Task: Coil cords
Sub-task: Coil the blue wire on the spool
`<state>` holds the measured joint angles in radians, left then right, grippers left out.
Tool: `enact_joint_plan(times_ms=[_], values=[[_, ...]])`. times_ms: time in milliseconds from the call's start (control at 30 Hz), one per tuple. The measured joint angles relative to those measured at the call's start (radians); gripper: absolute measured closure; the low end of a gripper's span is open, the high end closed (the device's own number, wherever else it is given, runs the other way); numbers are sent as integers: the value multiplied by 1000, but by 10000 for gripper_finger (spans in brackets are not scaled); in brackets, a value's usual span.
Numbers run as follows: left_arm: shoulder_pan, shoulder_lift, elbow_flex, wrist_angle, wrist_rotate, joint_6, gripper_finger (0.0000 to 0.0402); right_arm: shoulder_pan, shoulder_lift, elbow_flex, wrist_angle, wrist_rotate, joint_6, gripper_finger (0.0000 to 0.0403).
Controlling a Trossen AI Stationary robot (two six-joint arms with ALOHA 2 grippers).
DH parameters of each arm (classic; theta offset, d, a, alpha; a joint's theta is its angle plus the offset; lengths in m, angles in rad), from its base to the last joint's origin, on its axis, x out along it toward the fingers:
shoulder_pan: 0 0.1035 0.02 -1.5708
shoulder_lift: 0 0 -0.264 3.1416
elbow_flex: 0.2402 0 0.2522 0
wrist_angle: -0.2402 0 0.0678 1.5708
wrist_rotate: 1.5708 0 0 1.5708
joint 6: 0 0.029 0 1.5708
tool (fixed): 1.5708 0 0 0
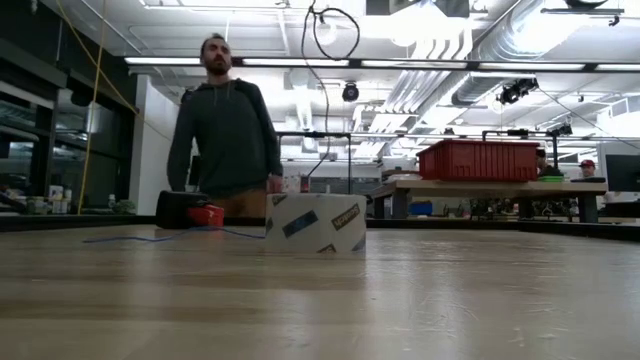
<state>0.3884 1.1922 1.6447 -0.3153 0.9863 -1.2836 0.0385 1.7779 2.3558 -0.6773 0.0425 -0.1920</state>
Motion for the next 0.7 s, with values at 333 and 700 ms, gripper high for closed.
enact_joint_plan(times_ms=[333,700], values=[[-128,125,0,353,-1,-185,402,-33,6,1,55,-53,-27,403],[-181,256,0,705,-13,-319,402,-34,17,0,150,-122,-26,403]])
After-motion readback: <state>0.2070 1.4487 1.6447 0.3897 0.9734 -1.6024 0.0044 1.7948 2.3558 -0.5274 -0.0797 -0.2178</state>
